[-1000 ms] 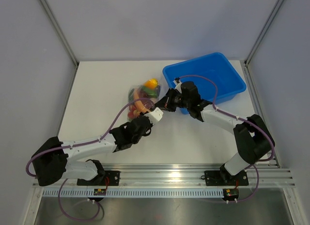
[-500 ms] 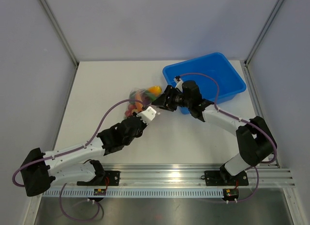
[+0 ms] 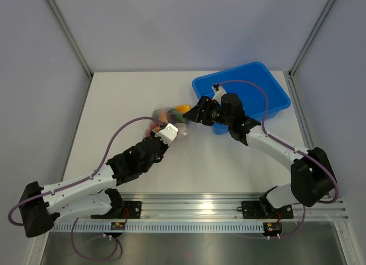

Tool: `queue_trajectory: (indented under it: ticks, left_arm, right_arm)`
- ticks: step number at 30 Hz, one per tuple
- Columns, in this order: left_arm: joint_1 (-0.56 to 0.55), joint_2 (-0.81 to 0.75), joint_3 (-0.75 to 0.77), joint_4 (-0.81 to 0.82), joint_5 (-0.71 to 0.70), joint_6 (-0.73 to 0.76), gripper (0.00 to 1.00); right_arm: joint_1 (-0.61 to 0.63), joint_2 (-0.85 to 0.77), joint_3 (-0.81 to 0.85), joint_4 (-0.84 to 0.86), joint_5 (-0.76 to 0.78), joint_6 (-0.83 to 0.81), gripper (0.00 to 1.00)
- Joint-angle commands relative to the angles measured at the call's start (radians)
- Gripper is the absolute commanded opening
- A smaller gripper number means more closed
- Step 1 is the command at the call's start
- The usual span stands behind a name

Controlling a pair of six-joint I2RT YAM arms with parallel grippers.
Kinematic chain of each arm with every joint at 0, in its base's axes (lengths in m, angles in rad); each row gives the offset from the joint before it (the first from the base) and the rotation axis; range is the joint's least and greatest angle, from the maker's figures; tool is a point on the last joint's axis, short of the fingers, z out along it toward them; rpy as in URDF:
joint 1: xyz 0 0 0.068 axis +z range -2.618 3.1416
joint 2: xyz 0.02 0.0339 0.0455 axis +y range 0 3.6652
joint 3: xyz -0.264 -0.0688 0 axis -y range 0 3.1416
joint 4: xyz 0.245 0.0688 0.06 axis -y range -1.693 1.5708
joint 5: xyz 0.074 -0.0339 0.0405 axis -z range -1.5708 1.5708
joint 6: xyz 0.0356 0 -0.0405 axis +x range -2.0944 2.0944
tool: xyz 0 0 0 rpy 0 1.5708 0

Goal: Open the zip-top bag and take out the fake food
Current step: Pick up the zipper food storage bag at the center of the board.

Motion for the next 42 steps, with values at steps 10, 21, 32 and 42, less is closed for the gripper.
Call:
queue_trajectory:
  ticks: [10,21,32,42]
  left_arm:
    - [-0.005,-0.102,-0.003,0.073,-0.073,-0.042,0.00]
    - [-0.005,-0.191,-0.034,0.088,-0.097,-0.059,0.02]
    - [-0.005,-0.191,-0.031,0.080,-0.122,-0.063,0.02]
    - [-0.004,-0.194,-0.031,0.079,-0.122,-0.065,0.02]
  right_arm:
    - [-0.006,-0.257,-0.258,0.266,0.209,-0.482,0.69]
    - [0.001,-0.174,-0.433,0.753,-0.109,-0.642,0.94]
    - [0.102,-0.243,-0.439,0.703,-0.122,-0.838,0.80]
    - [0.188,-0.274,-0.406,0.579,-0.089,-1.020,0.67]
